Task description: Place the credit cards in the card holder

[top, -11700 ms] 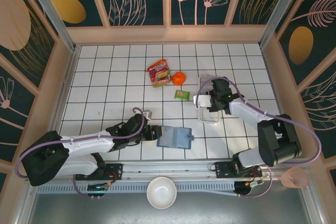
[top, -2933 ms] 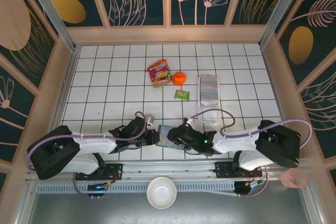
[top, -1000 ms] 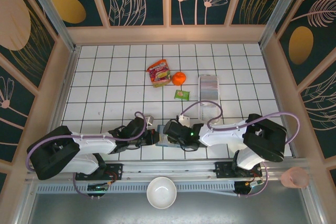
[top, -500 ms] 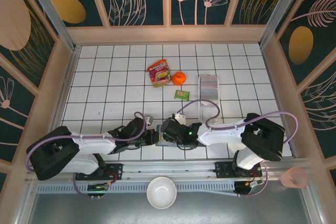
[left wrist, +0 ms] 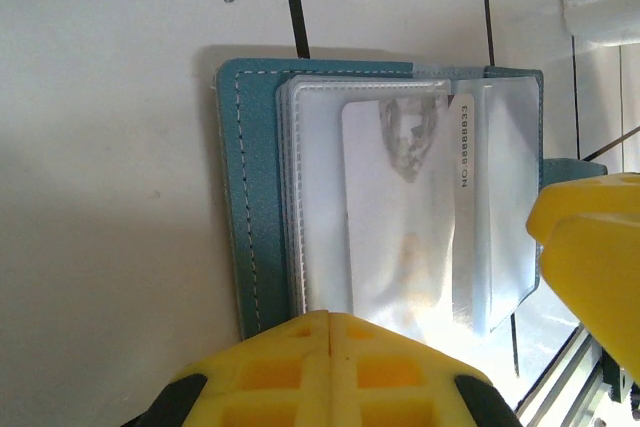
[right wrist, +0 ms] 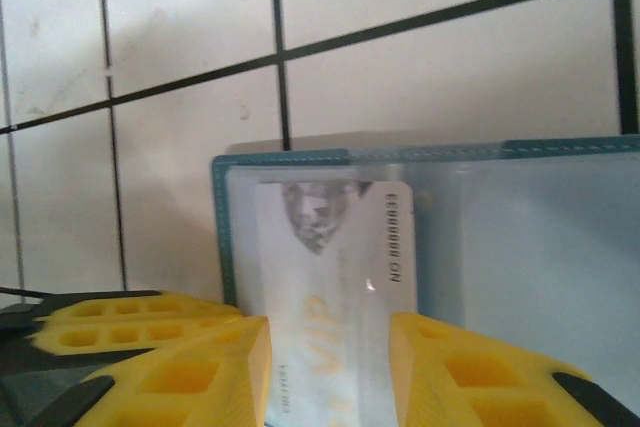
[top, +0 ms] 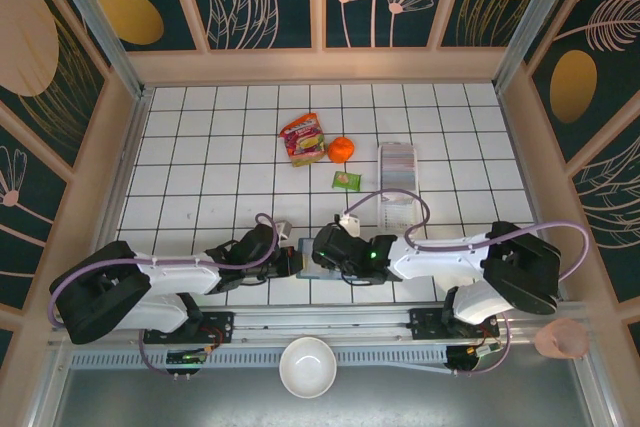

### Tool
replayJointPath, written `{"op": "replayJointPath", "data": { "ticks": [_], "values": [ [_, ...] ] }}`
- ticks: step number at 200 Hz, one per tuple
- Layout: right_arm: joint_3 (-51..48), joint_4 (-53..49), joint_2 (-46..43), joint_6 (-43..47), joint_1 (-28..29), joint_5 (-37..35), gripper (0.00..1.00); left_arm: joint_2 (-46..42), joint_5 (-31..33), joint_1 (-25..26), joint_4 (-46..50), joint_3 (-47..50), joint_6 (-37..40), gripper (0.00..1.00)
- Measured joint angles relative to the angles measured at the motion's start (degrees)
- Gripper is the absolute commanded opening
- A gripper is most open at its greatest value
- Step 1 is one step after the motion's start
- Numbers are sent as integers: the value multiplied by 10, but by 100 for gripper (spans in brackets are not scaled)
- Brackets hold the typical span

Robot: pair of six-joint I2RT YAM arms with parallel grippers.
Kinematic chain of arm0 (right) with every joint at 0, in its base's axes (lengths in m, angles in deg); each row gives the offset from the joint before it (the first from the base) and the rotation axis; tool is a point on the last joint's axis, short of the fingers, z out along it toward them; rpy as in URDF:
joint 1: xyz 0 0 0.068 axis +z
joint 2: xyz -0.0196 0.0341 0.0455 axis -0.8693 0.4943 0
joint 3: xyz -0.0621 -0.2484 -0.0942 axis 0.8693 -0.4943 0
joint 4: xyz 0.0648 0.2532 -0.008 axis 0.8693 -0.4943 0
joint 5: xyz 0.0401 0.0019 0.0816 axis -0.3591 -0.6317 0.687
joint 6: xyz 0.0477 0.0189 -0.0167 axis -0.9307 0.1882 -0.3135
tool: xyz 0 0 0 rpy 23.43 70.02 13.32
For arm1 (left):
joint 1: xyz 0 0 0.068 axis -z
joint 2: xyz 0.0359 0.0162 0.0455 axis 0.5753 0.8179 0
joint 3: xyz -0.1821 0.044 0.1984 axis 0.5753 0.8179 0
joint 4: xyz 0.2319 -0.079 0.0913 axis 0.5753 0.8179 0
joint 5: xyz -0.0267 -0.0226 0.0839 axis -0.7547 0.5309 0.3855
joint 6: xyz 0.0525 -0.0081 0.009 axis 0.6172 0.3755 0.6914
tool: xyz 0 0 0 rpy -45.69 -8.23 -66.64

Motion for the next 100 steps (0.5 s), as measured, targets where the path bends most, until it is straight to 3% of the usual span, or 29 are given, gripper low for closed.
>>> {"op": "replayJointPath", "data": {
  "ticks": [100],
  "values": [
    [19,-1,54,9,0,9,34,0,0,0,0,0,0,0]
  ]
}}
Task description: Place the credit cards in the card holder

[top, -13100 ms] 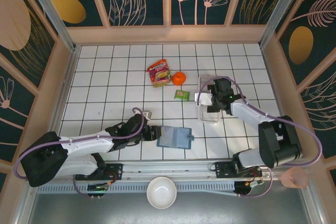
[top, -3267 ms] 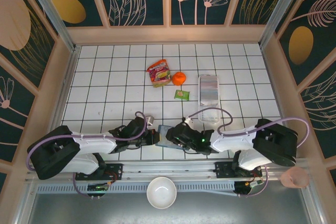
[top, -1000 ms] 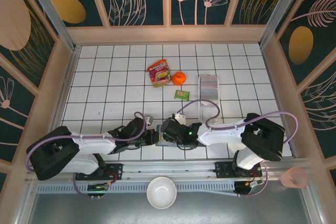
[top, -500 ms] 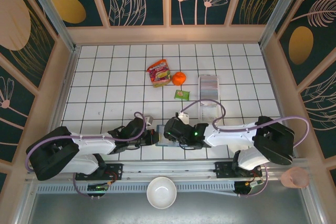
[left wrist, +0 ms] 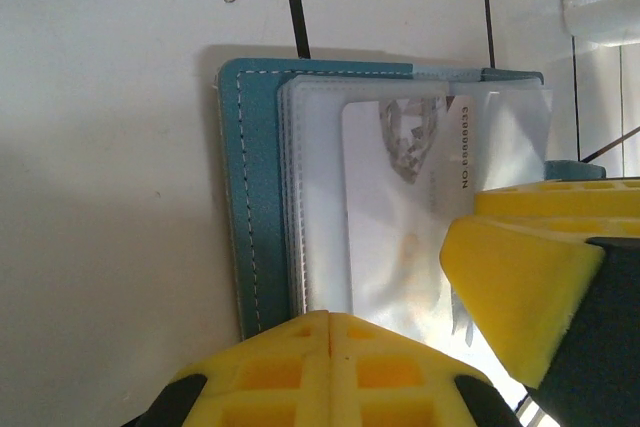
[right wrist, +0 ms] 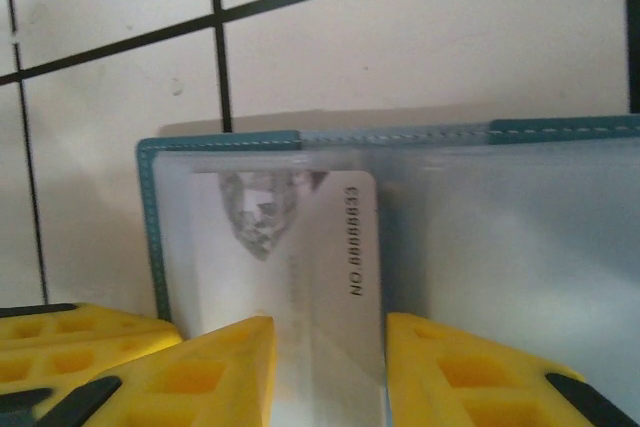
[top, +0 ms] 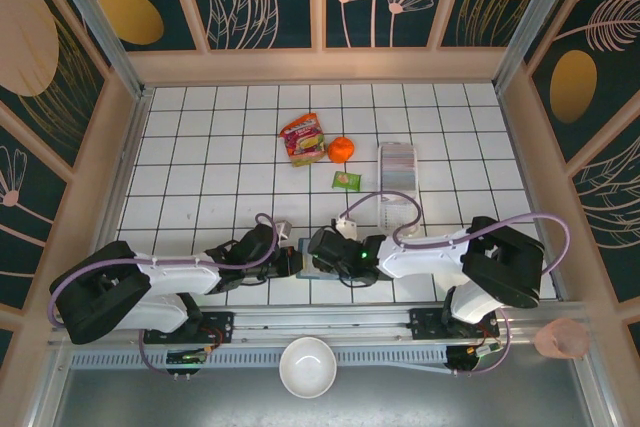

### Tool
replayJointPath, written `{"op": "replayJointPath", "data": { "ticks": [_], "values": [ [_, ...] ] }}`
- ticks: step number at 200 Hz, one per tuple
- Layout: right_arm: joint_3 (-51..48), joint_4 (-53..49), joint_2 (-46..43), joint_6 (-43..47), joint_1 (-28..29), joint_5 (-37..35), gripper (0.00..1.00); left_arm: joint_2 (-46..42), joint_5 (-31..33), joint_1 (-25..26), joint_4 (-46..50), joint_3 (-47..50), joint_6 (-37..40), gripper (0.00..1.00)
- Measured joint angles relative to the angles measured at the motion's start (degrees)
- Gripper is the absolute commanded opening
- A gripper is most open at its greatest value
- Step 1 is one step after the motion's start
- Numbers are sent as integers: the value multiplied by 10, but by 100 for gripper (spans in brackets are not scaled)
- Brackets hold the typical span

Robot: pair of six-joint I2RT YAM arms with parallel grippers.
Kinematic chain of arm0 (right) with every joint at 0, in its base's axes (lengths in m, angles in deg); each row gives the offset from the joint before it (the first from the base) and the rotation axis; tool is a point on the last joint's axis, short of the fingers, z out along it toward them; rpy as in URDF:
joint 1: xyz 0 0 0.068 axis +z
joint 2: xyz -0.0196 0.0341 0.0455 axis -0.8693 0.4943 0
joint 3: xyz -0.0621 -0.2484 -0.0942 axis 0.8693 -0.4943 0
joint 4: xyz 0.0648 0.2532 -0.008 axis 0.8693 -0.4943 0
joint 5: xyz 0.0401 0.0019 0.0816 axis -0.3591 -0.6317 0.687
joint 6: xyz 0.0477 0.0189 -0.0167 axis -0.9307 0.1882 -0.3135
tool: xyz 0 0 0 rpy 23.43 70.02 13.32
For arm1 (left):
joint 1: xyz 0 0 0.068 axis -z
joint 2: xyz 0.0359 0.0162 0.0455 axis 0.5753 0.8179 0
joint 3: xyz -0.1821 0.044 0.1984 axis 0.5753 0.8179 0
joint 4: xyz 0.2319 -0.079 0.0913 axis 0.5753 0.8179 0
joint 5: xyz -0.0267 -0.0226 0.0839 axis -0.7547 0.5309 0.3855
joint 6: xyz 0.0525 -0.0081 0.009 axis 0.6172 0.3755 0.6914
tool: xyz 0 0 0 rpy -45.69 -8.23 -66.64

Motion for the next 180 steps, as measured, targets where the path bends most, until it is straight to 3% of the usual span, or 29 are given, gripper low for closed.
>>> {"op": "replayJointPath", "data": {
  "ticks": [82,100,143,156,180],
  "values": [
    [10,10,17,8,3,4,34,-1,1,0,0,1,-5,0],
    [11,12,21,10,3,4,33,-5,1,0,0,3,-7,5],
    [8,24,22,2,2,5,19,-35,12,0,29,5,-11,21],
    [2,26,22,-1,2,4,11,-50,20,0,43,5,-14,23],
    [-3,26,22,-11,2,4,7,-67,36,0,64,6,-20,27]
  ]
}}
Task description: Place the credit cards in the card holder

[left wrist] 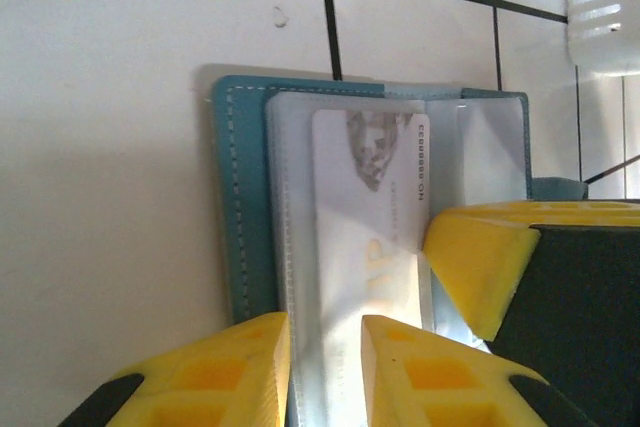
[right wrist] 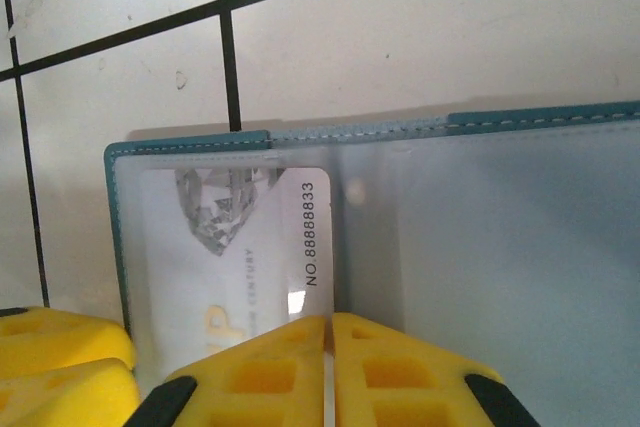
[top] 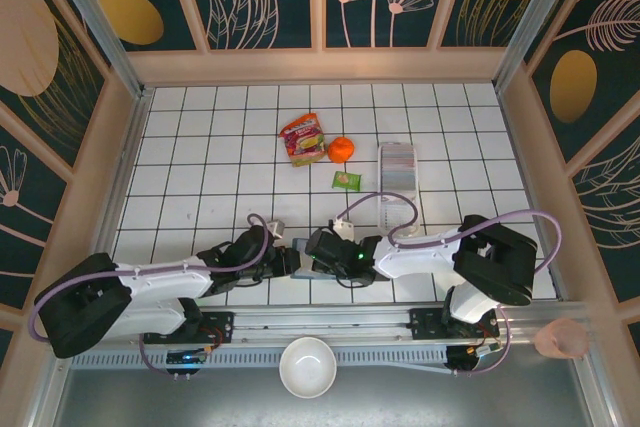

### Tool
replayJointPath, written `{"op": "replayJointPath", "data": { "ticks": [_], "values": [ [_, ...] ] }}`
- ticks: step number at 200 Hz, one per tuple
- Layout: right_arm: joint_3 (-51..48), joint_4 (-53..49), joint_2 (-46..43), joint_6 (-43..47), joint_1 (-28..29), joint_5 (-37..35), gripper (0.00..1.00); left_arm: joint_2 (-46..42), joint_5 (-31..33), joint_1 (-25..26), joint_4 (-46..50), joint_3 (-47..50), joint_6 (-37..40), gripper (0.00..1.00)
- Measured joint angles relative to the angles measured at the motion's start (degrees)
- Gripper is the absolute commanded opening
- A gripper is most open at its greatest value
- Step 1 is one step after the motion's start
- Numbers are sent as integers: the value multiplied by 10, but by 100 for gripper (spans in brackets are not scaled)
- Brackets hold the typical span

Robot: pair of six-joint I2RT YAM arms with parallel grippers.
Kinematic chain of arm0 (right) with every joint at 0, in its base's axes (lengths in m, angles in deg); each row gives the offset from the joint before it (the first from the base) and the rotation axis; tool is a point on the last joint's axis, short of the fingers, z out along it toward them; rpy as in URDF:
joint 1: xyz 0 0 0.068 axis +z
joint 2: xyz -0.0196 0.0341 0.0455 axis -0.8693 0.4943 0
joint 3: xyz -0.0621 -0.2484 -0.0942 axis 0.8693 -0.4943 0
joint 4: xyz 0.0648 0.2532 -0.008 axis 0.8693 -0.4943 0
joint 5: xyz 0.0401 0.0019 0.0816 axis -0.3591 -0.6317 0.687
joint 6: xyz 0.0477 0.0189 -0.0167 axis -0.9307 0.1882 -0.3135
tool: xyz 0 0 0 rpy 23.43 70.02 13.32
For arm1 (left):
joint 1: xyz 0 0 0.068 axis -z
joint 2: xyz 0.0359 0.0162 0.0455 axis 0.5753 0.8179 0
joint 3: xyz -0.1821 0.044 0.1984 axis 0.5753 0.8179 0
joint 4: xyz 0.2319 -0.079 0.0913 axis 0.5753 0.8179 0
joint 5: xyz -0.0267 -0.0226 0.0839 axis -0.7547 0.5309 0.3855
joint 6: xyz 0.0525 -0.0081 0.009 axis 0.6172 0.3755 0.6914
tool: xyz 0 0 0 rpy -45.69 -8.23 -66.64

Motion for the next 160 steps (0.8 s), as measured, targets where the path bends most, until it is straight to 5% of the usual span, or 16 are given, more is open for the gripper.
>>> {"op": "replayJointPath", "data": {
  "ticks": [160],
  "values": [
    [-26,38,-3,-17,-2,4,0,-59,8,0,38,1,-9,26]
  ]
}}
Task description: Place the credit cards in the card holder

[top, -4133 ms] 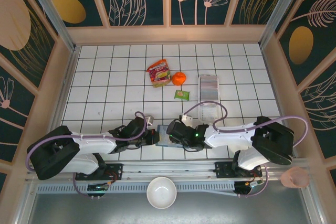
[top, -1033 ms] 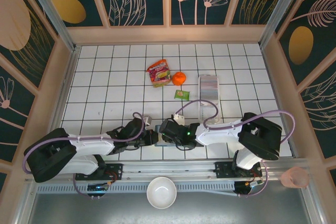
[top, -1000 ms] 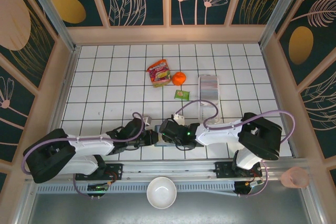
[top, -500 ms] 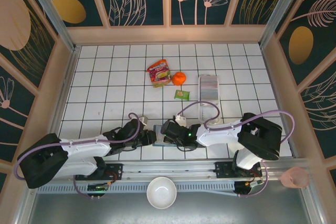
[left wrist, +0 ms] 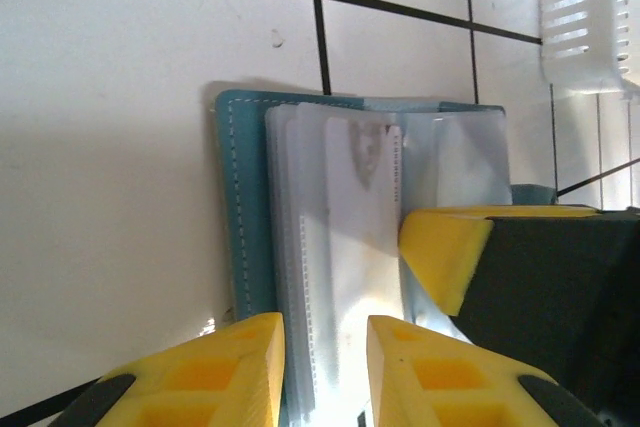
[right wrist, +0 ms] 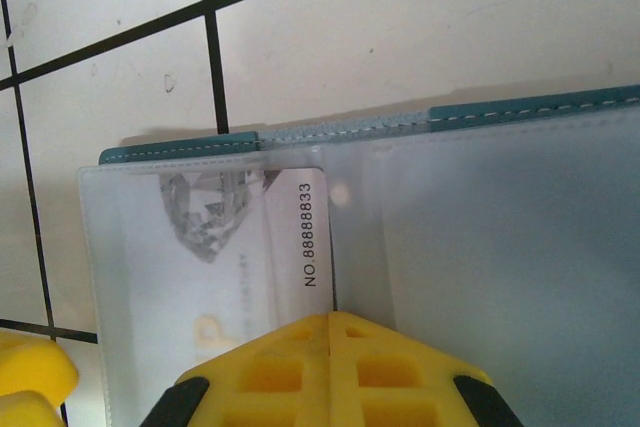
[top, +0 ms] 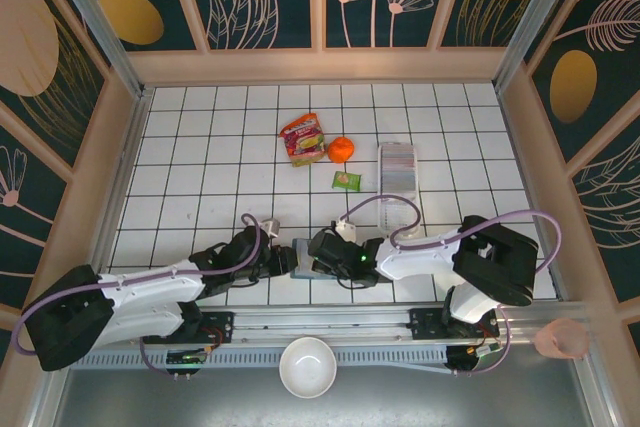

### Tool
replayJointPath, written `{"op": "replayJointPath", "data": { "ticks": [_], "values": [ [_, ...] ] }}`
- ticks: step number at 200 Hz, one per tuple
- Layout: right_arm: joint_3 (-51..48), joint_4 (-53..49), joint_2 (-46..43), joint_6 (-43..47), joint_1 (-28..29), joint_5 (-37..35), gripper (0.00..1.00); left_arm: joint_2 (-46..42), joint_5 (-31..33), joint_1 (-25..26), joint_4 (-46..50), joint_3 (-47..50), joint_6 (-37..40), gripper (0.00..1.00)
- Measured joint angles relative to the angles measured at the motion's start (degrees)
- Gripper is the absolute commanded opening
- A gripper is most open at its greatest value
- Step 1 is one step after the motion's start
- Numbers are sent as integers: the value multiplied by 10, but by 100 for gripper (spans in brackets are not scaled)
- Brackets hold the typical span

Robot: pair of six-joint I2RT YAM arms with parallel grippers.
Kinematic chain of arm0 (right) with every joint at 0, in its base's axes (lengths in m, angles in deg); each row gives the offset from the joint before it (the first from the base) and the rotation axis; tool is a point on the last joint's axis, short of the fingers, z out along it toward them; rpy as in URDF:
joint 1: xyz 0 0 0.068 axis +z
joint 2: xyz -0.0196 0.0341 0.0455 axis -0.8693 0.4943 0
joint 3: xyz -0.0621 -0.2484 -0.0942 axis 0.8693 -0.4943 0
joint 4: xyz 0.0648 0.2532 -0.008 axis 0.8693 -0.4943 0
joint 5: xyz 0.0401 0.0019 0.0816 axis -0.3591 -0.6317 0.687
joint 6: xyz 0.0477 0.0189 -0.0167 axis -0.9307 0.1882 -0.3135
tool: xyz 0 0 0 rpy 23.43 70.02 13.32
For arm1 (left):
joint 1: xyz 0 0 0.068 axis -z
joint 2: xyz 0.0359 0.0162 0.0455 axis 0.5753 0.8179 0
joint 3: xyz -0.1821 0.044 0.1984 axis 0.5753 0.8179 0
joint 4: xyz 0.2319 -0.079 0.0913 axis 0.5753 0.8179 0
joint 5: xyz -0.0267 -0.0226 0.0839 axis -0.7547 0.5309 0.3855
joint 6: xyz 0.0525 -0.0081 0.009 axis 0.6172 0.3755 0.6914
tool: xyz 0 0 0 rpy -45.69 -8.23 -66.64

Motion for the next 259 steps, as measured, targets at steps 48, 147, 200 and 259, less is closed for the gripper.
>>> {"op": "replayJointPath", "data": {
  "ticks": [48,147,200,259],
  "values": [
    [-5,10,-2,-2,0,0,0,8,-4,0,1,-7,-2,26],
    [-9,14,-3,-4,0,0,0,58,-24,0,-18,-12,-7,20],
    [-9,15,-3,-4,-1,1,0,68,-30,0,-29,-12,-8,20],
    [-9,15,-4,-4,-1,0,0,66,-36,0,-29,-24,-8,19]
  ]
}}
